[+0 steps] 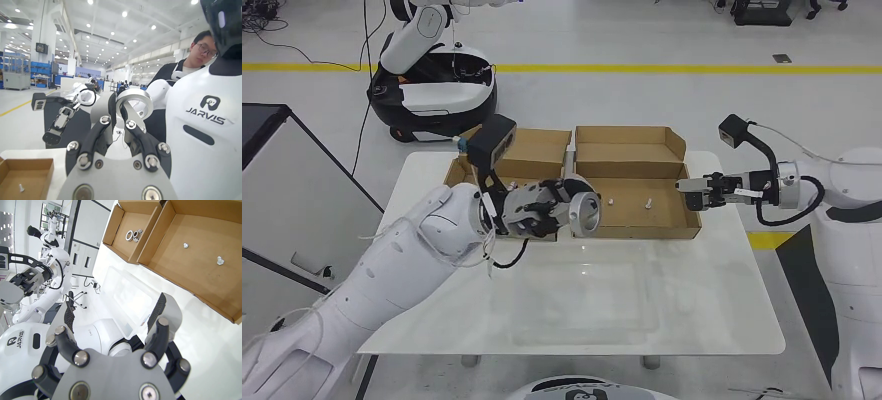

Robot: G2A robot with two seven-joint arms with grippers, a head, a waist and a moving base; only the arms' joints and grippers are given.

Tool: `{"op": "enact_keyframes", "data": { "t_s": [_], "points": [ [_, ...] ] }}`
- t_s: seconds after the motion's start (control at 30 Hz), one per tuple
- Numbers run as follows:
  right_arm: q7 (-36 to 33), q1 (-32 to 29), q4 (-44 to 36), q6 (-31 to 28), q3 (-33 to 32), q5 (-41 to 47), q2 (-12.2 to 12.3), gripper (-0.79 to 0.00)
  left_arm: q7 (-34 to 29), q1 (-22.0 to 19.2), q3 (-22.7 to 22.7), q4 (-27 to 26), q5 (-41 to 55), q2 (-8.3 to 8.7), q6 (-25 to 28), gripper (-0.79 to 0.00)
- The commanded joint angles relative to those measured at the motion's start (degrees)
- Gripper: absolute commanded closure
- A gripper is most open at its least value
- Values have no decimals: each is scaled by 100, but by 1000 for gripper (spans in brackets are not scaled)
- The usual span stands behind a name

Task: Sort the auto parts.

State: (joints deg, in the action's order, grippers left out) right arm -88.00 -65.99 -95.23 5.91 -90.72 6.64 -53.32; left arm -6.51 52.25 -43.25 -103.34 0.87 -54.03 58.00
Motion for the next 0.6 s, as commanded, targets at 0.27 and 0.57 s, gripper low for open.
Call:
{"op": "enact_keyframes", "data": {
  "t_s": [0.27, 0.57],
  "points": [
    [0, 0, 0, 0, 0, 0, 0, -785, 42, 414, -423, -409, 660, -115, 0, 0],
    [0, 0, 0, 0, 0, 0, 0, -785, -626, 926, -1066, -784, 2077, -401, 0, 0]
  ]
}}
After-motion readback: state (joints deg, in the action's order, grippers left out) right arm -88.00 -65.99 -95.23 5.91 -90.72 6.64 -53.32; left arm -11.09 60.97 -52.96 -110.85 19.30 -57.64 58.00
